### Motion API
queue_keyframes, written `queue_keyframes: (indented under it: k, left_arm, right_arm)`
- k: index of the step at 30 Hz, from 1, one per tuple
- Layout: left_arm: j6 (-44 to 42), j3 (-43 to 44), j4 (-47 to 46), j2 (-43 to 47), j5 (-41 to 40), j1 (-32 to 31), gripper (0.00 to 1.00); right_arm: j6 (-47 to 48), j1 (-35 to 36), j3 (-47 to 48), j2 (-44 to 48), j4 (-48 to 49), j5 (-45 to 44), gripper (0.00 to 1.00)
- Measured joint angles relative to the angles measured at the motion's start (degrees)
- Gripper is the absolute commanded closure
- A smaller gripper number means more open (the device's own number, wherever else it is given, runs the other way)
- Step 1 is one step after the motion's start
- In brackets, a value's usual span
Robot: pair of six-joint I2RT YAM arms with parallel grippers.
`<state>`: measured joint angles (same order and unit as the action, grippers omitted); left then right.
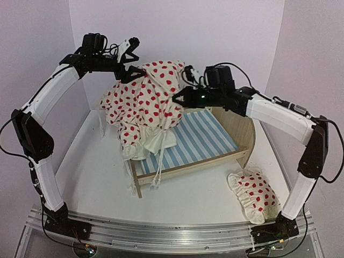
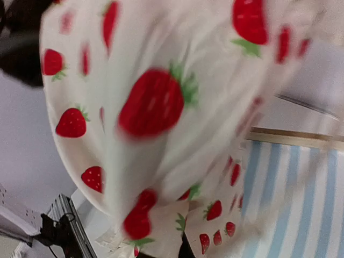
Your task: Set up the pet bed
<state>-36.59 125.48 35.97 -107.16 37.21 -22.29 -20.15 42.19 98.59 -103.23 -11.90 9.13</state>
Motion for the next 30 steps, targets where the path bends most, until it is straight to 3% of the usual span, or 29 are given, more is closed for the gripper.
queue_keyframes:
  k: [5,10,16,20,22,23,27,28,30]
  left_arm:
    - [2.15,-0.19,3.73,-3.54,-2.83,0.00,0.07]
    - [0.59,-8.38,7.23,-0.49,-6.00,-1.21,0.18]
    - [-3.89,-23.53,13.16,2.74,-15.28,-10.33,0.06]
    - [-4.39,-30.80,16.28,2.72,-21.02,-14.23,0.07]
    - [-4.50,-31.94,16.99,2.72,-23.98,-13.85,0.16]
    - [-4.70,-32.22,16.90,2.72,-25.17,-13.46,0.27]
    - [-5.52,-33.20,16.38,2.72,-30.26,-12.62,0.89]
    - [-5.57,-33.23,16.28,2.72,-31.15,-12.58,0.98]
    - [-5.64,-32.99,15.92,2.72,-32.55,-12.58,1.00]
  right_arm:
    - [-6.48,-11.38,-3.06,3.35,-2.85,3.06,1.00]
    - [-8.67,-18.45,-2.80,1.76,-10.48,8.15,1.00]
    - [-7.26,-19.64,-1.24,-3.78,-18.69,10.46,1.00]
    - [-6.15,-19.60,-1.19,-4.88,-21.99,10.40,1.00]
    - [-5.53,-19.56,-0.72,-4.88,-23.19,10.12,1.00]
    - [-5.26,-19.56,-0.52,-4.88,-23.47,9.87,1.00]
    - [-3.73,-19.56,1.47,-4.88,-25.93,7.08,1.00]
    - [-3.31,-19.56,2.50,-4.96,-26.73,6.12,1.00]
    - [-2.15,-19.56,5.66,-5.43,-28.54,4.24,1.00]
